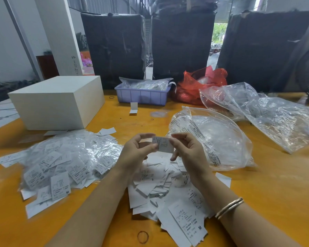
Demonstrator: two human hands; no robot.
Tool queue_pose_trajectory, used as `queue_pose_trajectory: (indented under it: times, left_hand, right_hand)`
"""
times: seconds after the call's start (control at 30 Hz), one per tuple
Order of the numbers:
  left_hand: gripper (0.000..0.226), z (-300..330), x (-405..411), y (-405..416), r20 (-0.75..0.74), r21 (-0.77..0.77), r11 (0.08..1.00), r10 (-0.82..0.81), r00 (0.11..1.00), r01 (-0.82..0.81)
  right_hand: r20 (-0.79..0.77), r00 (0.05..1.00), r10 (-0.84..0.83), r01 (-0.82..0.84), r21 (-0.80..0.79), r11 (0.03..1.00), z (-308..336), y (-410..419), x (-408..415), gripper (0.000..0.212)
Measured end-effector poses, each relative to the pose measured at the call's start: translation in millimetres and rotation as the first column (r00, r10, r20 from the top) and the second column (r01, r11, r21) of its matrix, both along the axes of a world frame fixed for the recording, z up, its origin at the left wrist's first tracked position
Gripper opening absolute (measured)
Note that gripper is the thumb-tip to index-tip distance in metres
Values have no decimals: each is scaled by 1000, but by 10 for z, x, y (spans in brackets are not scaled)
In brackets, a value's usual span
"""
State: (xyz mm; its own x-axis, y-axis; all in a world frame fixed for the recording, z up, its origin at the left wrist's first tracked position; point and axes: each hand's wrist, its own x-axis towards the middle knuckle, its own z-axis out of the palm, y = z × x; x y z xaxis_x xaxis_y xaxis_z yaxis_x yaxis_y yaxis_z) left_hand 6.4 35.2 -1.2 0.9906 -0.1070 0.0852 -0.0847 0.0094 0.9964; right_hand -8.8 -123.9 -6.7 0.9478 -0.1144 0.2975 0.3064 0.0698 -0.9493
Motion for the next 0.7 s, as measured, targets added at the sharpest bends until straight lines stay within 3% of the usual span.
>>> queue_pose_trajectory:
  times: [0.13, 0.33, 0.47, 0.53, 0.6, 0.7]
  left_hand:
    - [33, 8, -8, -9, 34, -25, 999, 39, 999, -38]
    - [15, -48, -30, -40, 123, 124, 992, -54, 991, 39]
    - [15, -53, -9, -4, 191, 197, 980, -42, 981, 4]
    - [15, -31, 14, 50, 221, 246, 966, 28, 975, -83]
    - [14, -6, 50, 139, 256, 239, 950, 139, 957, -202]
    - [10, 19, 95, 296, 332, 344, 838, 314, 889, -424]
  right_hand:
    - [-50, 999, 18, -17, 27, 999, 6, -33, 5, 3]
    - [-26, 999, 25, -29, -205, 978, -28, 8, 2, 10]
    - [103, 994, 20, 32, -476, 879, -48, -6, -8, 7]
    - [231, 973, -8, 138, -557, 819, -23, -58, 24, 14]
    - [386, 912, -139, 349, -553, 756, 37, -181, 76, 17]
    - [505, 779, -371, 619, -531, 578, 58, -482, 181, 19]
